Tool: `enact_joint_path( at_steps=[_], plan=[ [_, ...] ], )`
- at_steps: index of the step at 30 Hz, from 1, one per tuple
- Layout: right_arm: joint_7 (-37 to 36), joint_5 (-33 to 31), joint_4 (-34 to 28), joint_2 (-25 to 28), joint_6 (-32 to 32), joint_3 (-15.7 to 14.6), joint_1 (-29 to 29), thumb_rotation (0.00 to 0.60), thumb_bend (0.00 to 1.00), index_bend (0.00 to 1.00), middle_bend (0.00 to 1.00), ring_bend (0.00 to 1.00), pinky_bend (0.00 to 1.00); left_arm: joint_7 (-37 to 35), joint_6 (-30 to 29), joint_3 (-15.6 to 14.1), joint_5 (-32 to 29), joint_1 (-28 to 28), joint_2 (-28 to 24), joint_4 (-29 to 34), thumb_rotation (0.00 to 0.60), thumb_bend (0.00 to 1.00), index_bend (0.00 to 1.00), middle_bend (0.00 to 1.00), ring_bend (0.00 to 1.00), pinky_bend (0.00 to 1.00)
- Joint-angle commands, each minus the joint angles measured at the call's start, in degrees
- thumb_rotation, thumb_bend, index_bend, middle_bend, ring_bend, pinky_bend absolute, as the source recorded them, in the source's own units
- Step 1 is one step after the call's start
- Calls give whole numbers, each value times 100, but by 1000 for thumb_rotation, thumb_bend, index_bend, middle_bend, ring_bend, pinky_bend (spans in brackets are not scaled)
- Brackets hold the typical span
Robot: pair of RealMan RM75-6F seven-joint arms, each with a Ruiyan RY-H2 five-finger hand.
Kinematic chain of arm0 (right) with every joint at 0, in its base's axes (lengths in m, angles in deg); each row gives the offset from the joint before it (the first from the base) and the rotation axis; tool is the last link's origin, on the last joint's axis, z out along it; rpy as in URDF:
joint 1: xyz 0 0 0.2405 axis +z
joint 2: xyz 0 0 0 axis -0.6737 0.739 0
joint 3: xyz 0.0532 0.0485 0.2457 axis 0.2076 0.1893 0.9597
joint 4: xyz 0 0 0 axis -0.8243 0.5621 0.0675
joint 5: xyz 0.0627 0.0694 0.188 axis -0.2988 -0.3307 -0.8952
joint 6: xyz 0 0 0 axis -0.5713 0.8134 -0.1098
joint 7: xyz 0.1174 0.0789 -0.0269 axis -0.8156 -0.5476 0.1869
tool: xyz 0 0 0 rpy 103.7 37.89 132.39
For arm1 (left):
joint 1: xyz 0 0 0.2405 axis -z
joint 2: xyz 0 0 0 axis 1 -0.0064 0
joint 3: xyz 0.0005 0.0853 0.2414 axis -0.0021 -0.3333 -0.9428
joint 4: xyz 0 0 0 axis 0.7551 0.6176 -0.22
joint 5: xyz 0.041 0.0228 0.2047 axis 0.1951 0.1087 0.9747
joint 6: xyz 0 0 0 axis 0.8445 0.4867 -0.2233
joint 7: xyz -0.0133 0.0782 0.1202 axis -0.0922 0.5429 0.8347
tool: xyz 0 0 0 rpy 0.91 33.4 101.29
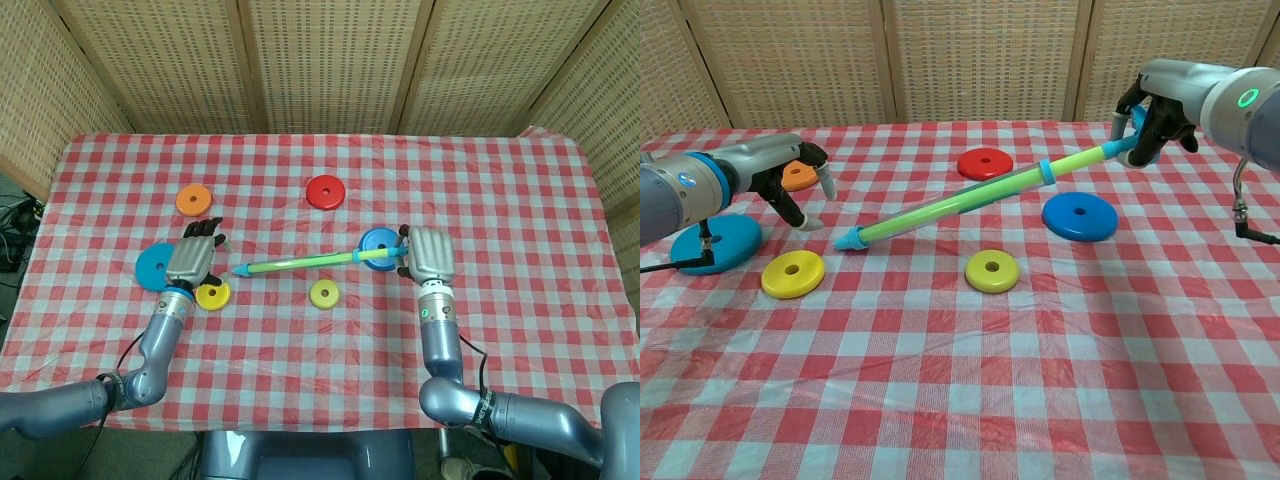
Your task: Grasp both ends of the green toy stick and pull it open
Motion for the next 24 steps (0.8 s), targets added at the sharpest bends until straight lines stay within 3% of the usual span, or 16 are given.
enact_joint_path(
  at_steps=[1, 24],
  plan=[
    [-41, -22, -28, 44, 1, -24, -19, 600, 603, 805, 1000, 1000, 806, 93, 43, -31, -116, 84, 105, -96, 600, 275, 391, 0, 0, 0],
    [-514, -141, -194, 398, -154, -151, -109, 600, 602, 805, 1000, 1000, 806, 506, -148, -14, -262, 470, 706, -500, 600, 271, 365, 0, 0, 0]
  ],
)
